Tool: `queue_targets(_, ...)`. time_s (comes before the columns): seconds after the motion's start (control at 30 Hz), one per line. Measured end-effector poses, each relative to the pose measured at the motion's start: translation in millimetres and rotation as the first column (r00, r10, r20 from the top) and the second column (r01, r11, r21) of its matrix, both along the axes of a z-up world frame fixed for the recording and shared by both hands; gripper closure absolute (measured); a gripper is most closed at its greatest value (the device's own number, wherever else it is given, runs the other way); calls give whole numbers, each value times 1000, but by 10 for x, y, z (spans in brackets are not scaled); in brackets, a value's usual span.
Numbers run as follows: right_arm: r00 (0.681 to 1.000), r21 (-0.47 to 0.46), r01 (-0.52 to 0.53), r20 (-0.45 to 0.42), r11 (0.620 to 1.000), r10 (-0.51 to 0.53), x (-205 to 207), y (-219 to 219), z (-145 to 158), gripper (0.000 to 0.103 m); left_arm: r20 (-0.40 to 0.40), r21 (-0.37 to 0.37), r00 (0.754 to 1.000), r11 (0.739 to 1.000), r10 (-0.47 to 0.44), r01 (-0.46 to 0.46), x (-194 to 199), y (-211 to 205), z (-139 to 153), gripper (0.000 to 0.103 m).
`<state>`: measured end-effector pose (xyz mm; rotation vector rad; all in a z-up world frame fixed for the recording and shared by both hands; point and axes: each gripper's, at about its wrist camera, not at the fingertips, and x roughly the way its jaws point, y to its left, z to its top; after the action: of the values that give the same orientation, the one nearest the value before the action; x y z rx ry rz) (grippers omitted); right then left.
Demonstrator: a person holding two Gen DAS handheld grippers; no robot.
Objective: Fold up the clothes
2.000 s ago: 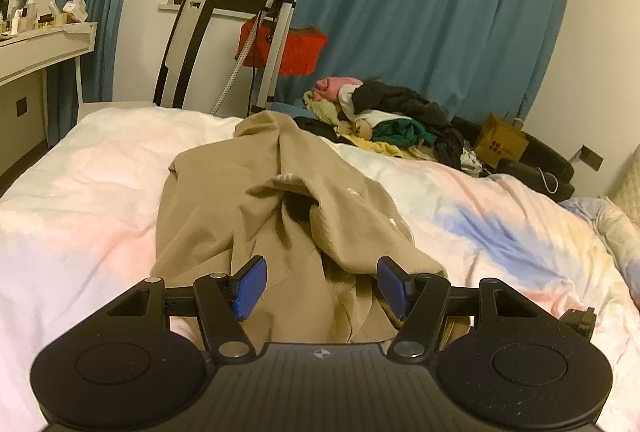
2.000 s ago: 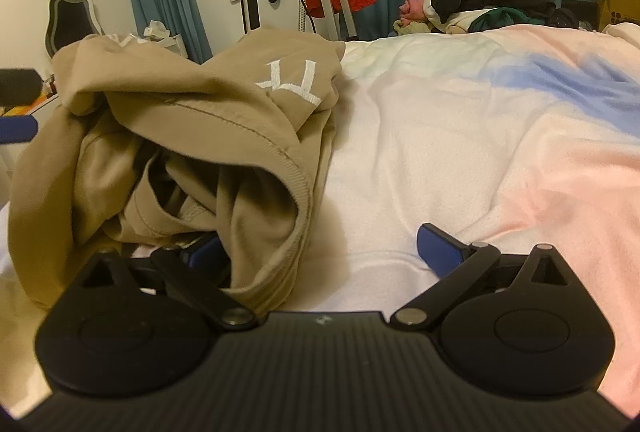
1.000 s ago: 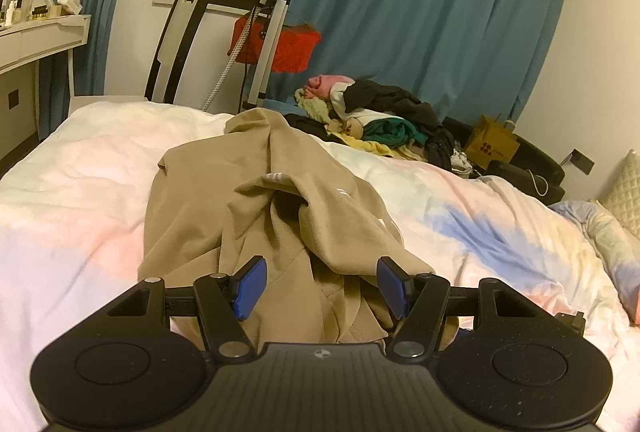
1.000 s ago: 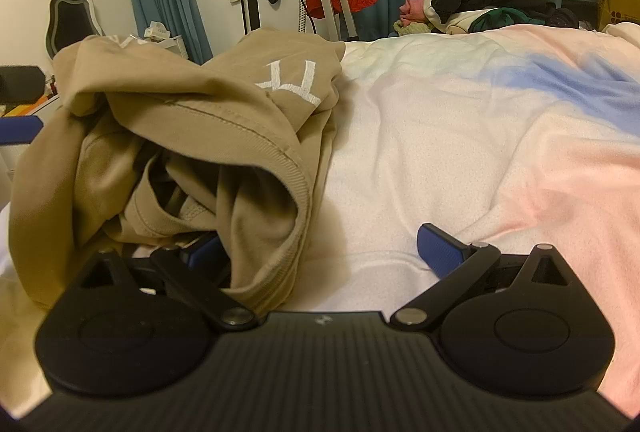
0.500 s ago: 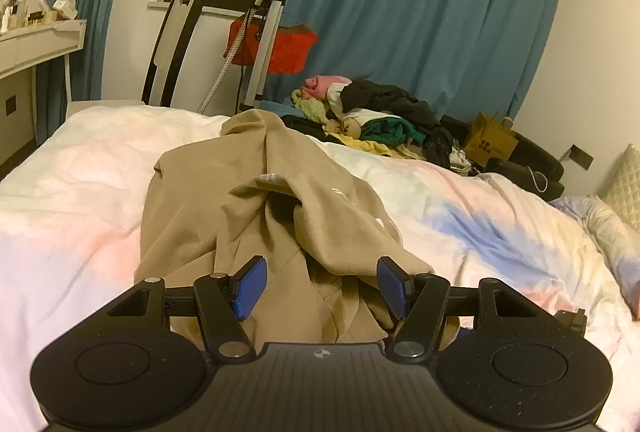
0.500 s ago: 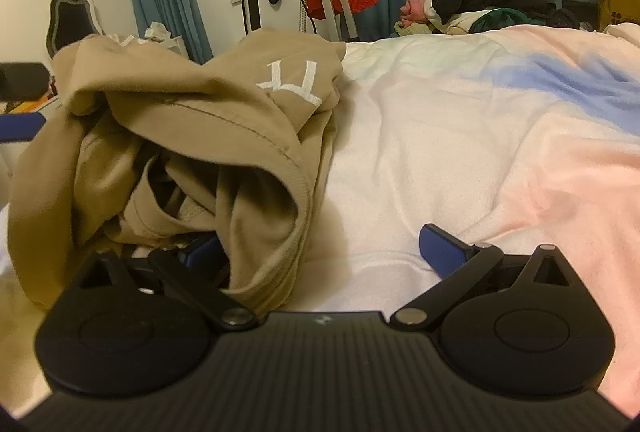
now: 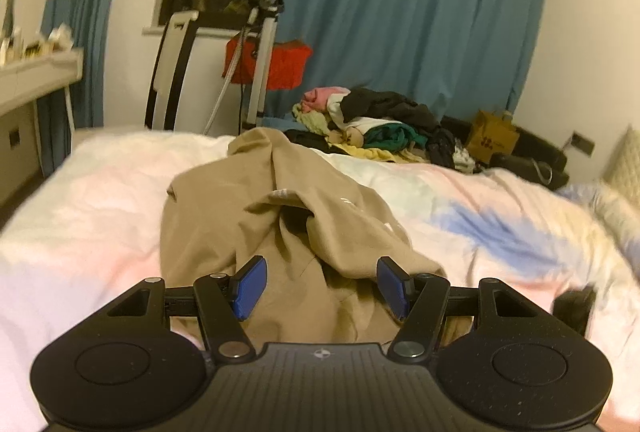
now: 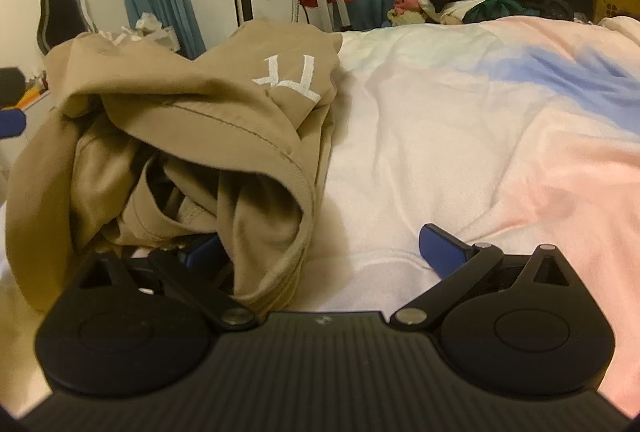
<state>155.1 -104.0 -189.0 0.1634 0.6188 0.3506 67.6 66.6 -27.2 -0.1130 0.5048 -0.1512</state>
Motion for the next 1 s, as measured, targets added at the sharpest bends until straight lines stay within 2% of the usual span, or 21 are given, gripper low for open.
queue_targets(0.03, 1000, 1, -3, -6, 1000, 3, -5, -7, 17, 0, -2, 26, 1000, 1000, -11, 11, -5, -28, -4, 40)
queue_targets(0.1, 1000, 85, 23, 10, 996, -24, -123, -89, 124, 1, -11, 72, 999, 997, -35, 35, -4, -100, -31, 40)
queue_targets(0.2, 985, 223, 150, 55, 963, -166, -339, -269, 288, 1, -35, 151, 998, 987, -54, 59, 33, -226, -135, 40)
queue_targets(0.23, 978, 250, 189, 37, 950, -204, -350, -321, 305, 1, -44, 179, 997, 982, -57, 64, 53, -269, -177, 40)
queue_targets(0.3, 967, 264, 254, -62, 930, -247, -257, -382, 257, 1, -55, 243, 997, 968, -52, 64, 107, -356, -267, 40)
queue_targets(0.33, 963, 267, 263, -132, 927, -235, -178, -393, 186, 10, -54, 278, 998, 959, -38, 51, 131, -395, -309, 40)
queue_targets(0.37, 958, 254, 264, -177, 930, -224, -122, -377, 123, 26, -50, 303, 999, 952, -22, 36, 151, -419, -337, 40)
queue_targets(0.4, 956, 219, 262, -189, 940, -223, -93, -343, 89, 29, -45, 316, 999, 949, -7, 21, 167, -425, -351, 40)
queue_targets(0.47, 966, 159, 229, -155, 960, -205, -108, -262, 120, 30, -37, 335, 999, 942, 22, -9, 196, -433, -370, 40)
queue_targets(0.57, 976, 179, 193, -141, 965, -169, -203, -216, 211, 31, -22, 326, 997, 943, 75, -63, 227, -385, -348, 40)
queue_targets(0.67, 987, 136, 141, -101, 981, -128, -244, -96, 255, 33, 12, 314, 989, 939, 147, -143, 269, -310, -315, 39)
queue_targets(0.7, 985, 118, 148, -104, 982, -136, -221, -79, 231, 40, 22, 304, 985, 938, 170, -169, 280, -278, -298, 38)
queue_targets(0.77, 982, 83, 164, -112, 983, -154, -170, -46, 180, 78, 43, 264, 977, 940, 211, -214, 283, -196, -244, 38)
queue_targets(0.83, 977, 151, 197, -109, 969, -182, -141, -139, 157, 93, 73, 228, 969, 942, 235, -246, 253, -124, -169, 38)
queue_targets(0.9, 977, 221, 213, -66, 952, -203, -149, -223, 224, 95, 102, 190, 961, 943, 257, -272, 227, -54, -97, 39)
queue_targets(1.0, 967, 265, 197, 105, 944, -231, -258, -285, 508, 96, 134, 139, 953, 947, 271, -289, 177, 8, 12, 40)
